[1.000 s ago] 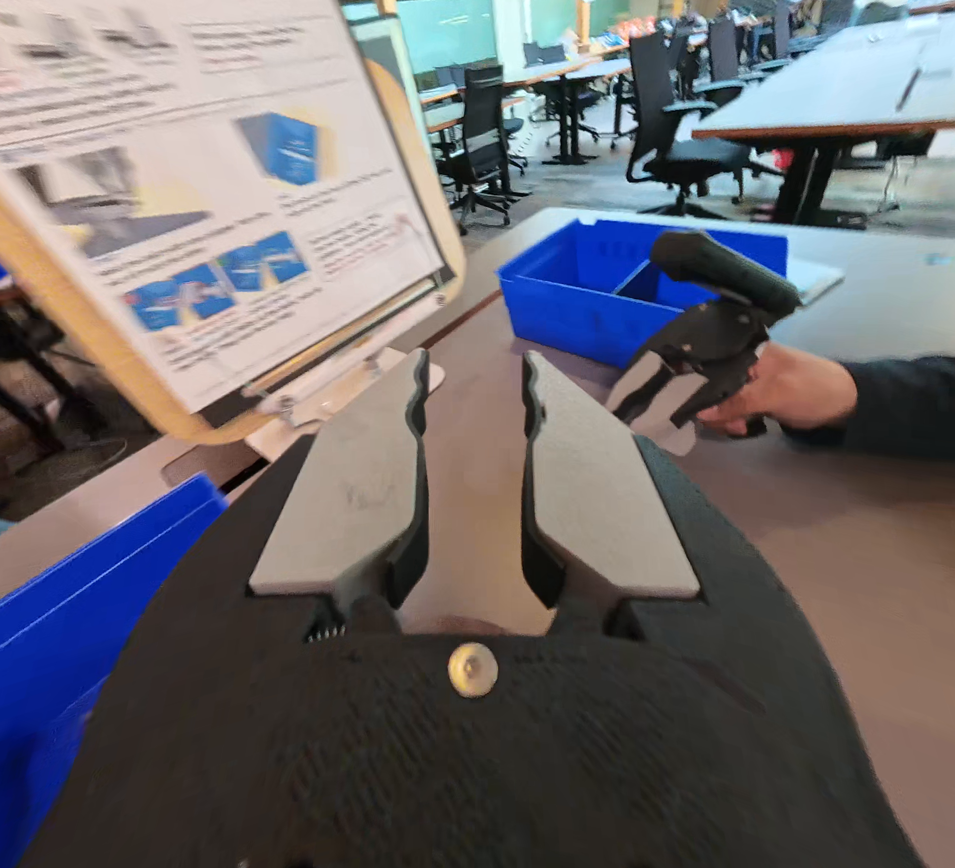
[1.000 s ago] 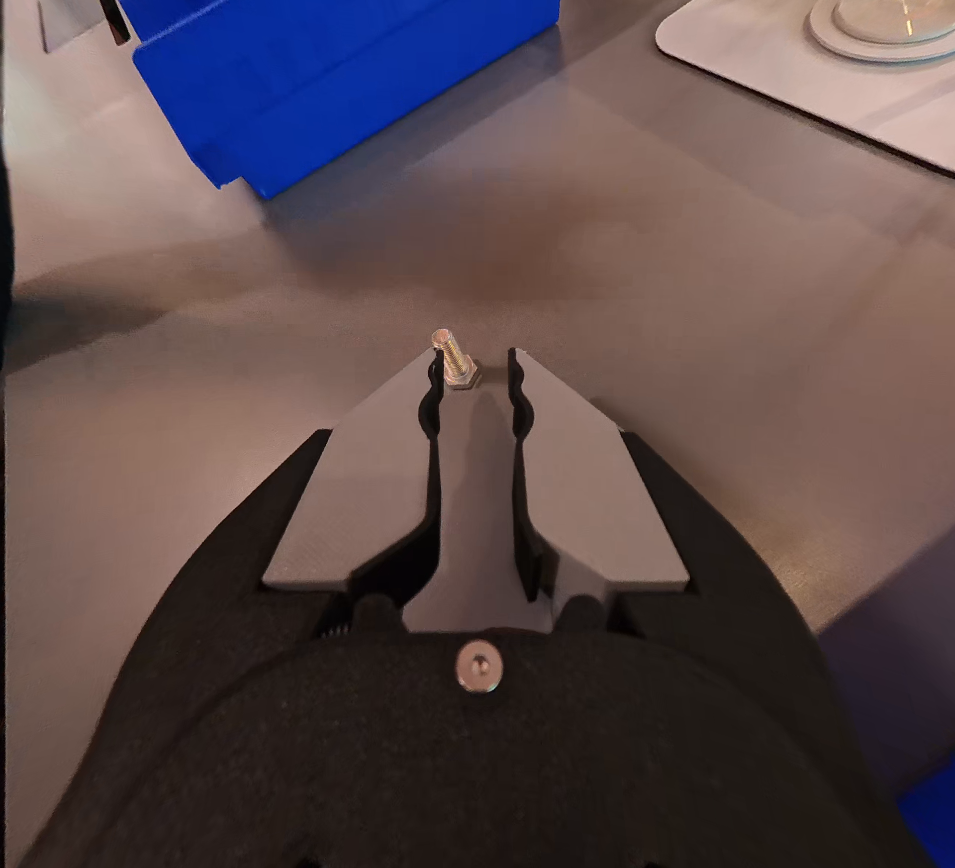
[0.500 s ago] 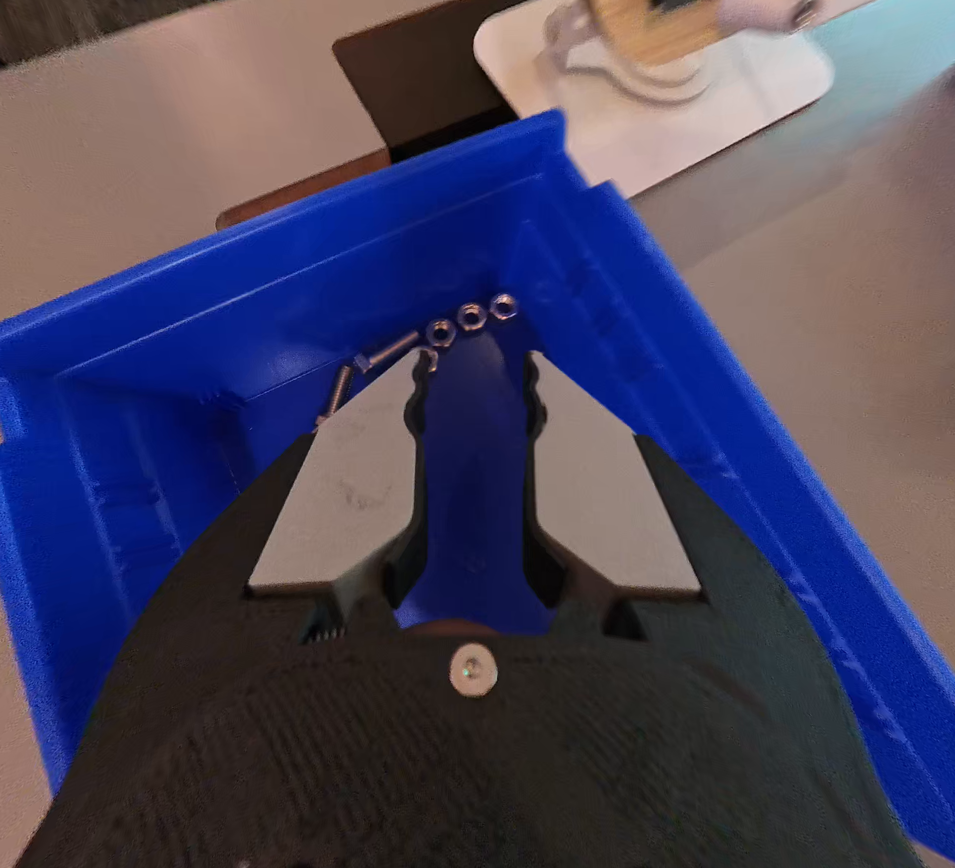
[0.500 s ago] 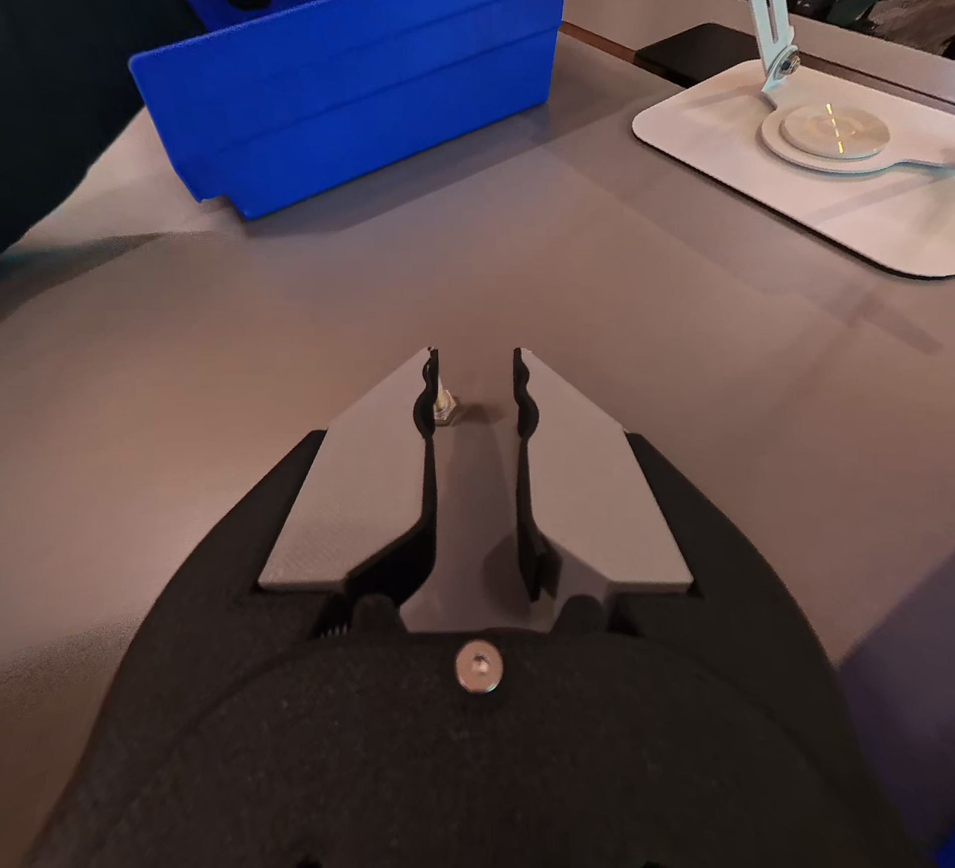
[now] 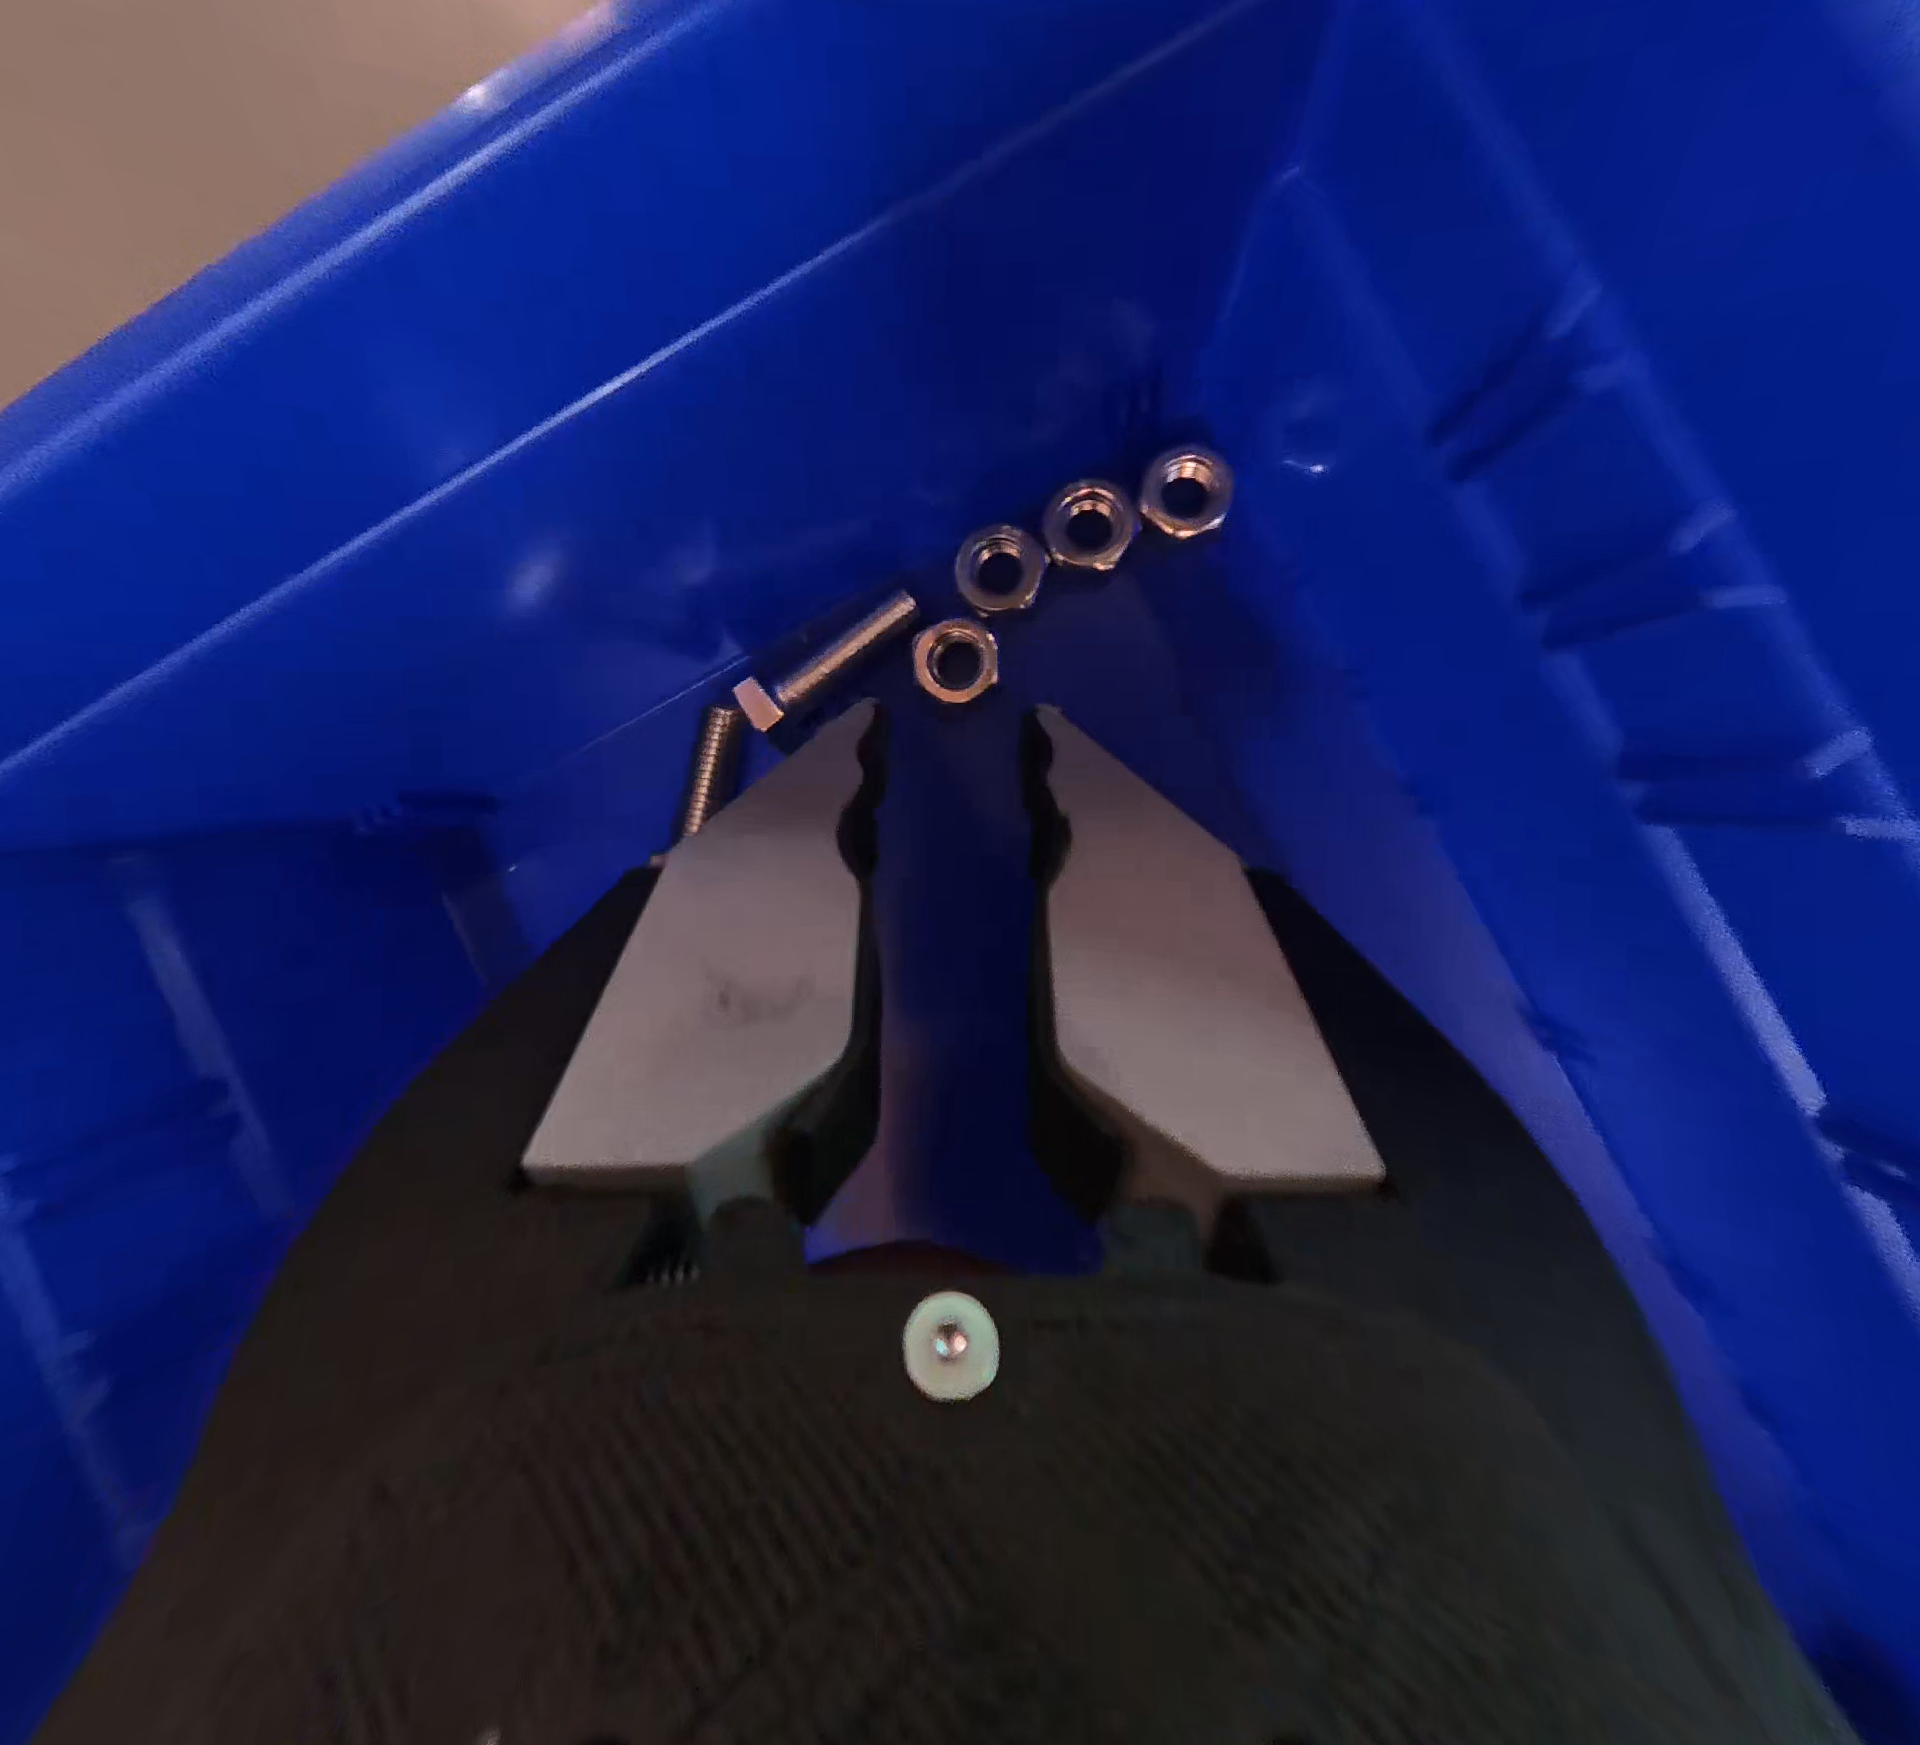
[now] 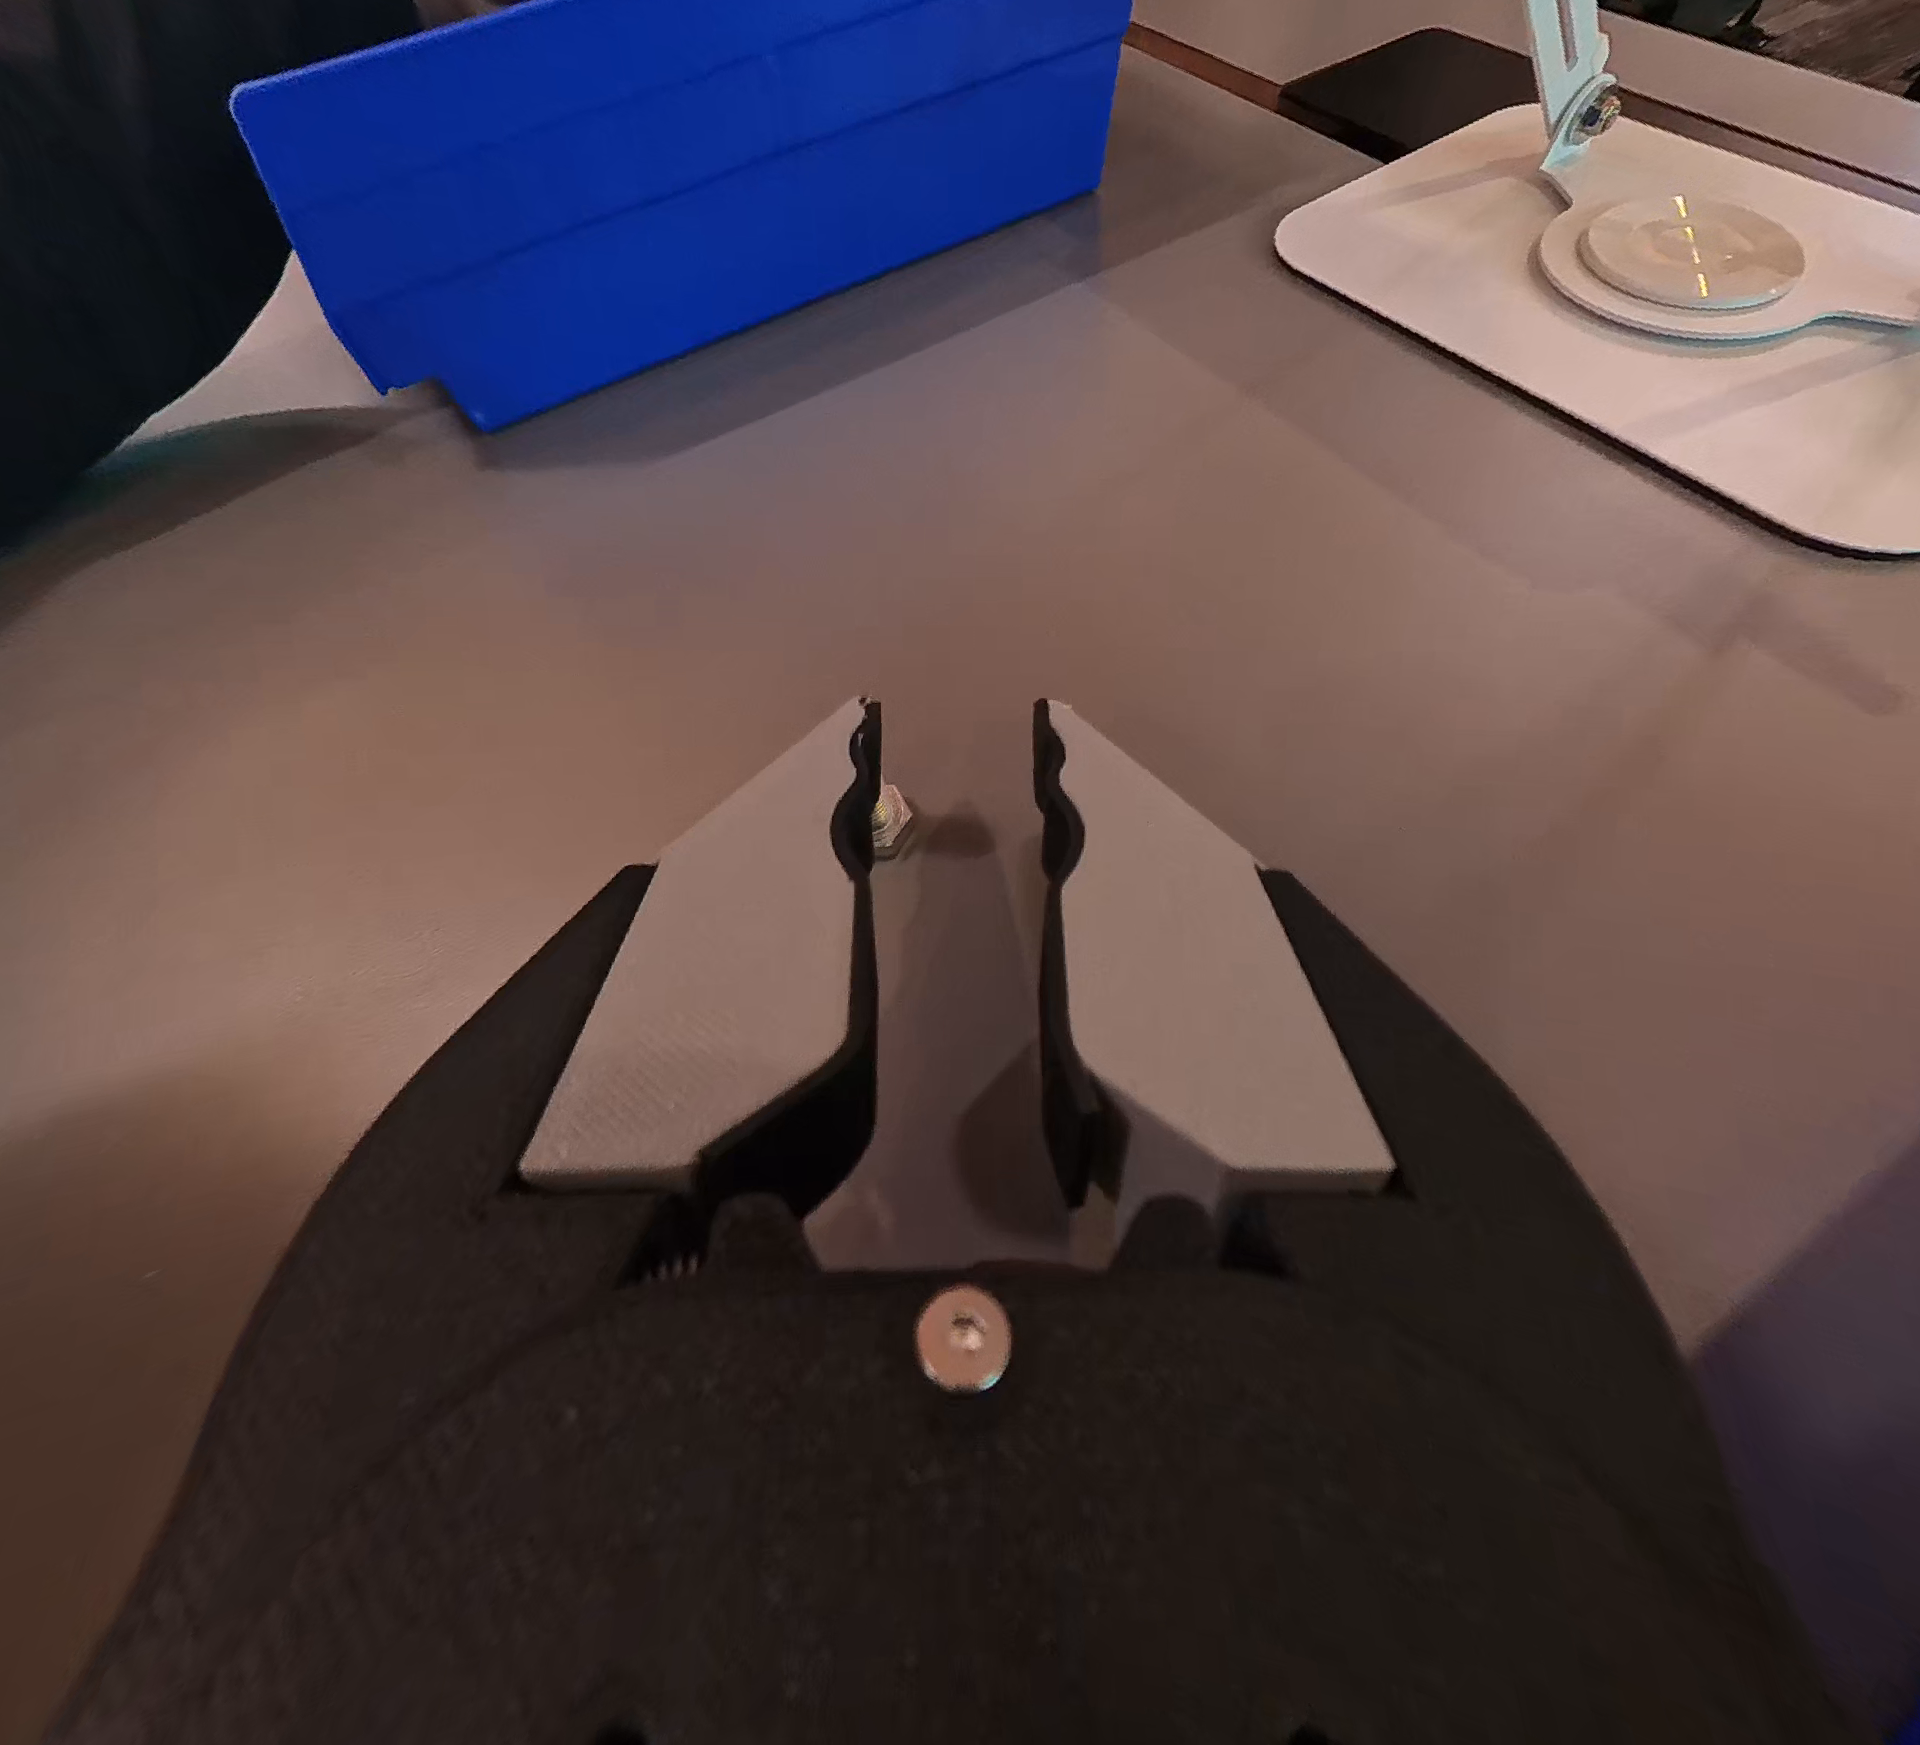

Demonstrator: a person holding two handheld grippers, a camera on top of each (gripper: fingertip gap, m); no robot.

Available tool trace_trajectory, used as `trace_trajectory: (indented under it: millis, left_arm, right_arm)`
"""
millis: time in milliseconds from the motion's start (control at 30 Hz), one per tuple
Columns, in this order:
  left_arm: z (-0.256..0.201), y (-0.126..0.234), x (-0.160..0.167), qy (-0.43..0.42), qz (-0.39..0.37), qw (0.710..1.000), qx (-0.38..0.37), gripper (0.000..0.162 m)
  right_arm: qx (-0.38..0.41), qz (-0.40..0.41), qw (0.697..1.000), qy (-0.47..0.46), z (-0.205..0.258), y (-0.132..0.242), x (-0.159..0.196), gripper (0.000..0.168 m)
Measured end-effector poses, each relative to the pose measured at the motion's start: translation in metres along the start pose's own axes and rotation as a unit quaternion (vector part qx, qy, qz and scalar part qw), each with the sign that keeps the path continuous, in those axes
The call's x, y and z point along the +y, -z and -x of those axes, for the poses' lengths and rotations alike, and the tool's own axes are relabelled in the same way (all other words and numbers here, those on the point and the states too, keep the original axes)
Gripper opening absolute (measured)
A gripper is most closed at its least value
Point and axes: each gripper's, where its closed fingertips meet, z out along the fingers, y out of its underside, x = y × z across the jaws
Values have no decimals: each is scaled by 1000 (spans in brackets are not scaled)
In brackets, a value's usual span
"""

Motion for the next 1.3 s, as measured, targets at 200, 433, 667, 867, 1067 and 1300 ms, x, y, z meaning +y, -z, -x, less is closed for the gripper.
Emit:
trace_trajectory:
  millis: [200,433,667,867,1067,1300]
  left_arm:
    - [-7,0,2,2,-6,999,40,0]
    - [-12,4,-3,-12,-19,998,58,12]
    - [-12,2,-13,2,-30,999,43,15]
    - [-15,-1,-11,15,-31,998,56,14]
    - [-20,4,-5,29,-21,995,89,11]
    - [-21,5,5,12,7,996,89,7]
  right_arm:
    - [-6,4,1000,-2,4,1,2,25]
    - [-15,4,1000,-2,9,1,2,24]
    - [-19,5,1000,5,13,1,2,24]
    - [-19,3,1000,4,13,1,1,24]
    - [-19,5,1000,3,13,1,2,24]
    - [-18,5,1000,3,12,0,2,24]
